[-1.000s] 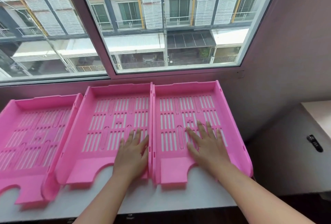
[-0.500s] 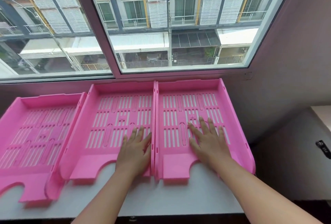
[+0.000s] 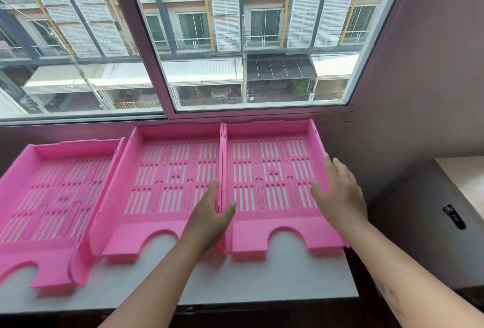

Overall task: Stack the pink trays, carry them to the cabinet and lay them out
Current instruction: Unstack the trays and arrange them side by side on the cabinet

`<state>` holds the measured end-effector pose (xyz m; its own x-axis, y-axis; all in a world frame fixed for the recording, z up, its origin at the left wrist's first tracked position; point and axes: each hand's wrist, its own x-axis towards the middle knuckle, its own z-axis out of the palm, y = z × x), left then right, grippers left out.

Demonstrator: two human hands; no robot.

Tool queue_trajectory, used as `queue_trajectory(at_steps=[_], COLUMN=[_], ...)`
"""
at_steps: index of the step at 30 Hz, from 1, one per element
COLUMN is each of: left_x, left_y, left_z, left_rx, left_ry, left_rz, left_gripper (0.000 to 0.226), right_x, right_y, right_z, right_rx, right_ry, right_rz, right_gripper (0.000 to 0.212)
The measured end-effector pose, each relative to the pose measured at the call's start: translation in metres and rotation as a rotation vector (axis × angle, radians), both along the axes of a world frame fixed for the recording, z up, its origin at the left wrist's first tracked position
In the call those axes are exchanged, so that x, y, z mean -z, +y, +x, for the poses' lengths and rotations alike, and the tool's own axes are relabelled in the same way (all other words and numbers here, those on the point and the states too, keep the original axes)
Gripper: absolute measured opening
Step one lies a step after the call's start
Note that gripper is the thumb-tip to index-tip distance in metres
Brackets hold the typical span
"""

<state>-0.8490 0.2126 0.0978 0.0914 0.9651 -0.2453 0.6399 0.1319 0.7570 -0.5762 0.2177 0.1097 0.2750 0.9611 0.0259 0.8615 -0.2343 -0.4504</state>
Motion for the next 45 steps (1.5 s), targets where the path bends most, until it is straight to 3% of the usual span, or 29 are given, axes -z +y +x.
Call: queue_trajectory(at_steps=[3,9,12,15,20,31,36,40,45], left_x=[0.002,0.000,0.003,0.003,0.000,-0.005,-0.026,-0.041,-0.049], left_y=[-0.002,0.000,0.002,0.003,0.004,0.007,0.008,0.013,0.010], left_z=[0.008,0.011,0.010,0.011,0.016,0.017,-0.009,-0.049,-0.105], left_rx=[-0.030,-0.064,-0.078,-0.091,-0.137,-0.194,-0.245,-0.282,-0.328], left_ry=[-0.028,-0.016,-0.024,-0.050,-0.137,-0.101,-0.039,0.040,0.136], left_rz=[-0.043,-0.027,-0.040,-0.047,-0.057,-0.058,0.033,0.113,0.150], left_gripper=[0.079,0.071,0.068,0.067,0.068,0.064,0.060,0.054,0.052], right_x=[-0.002,-0.003,0.002,0.007,0.011,0.013,-0.004,-0.016,-0.017], right_y=[-0.009,0.002,0.002,0.000,0.004,0.006,0.009,0.018,0.022], right_z=[0.004,0.011,0.018,0.020,0.020,0.017,0.004,-0.040,-0.107], right_rx=[0.029,0.093,0.157,0.206,0.229,0.179,0.089,-0.053,-0.238], right_ry=[0.200,0.485,0.685,0.778,0.842,0.747,0.436,0.121,0.120], right_rz=[-0.219,-0.248,-0.238,-0.236,-0.257,-0.281,-0.220,-0.052,-0.053], right_gripper=[0.073,0.072,0.058,0.039,0.035,0.040,0.069,0.064,0.062])
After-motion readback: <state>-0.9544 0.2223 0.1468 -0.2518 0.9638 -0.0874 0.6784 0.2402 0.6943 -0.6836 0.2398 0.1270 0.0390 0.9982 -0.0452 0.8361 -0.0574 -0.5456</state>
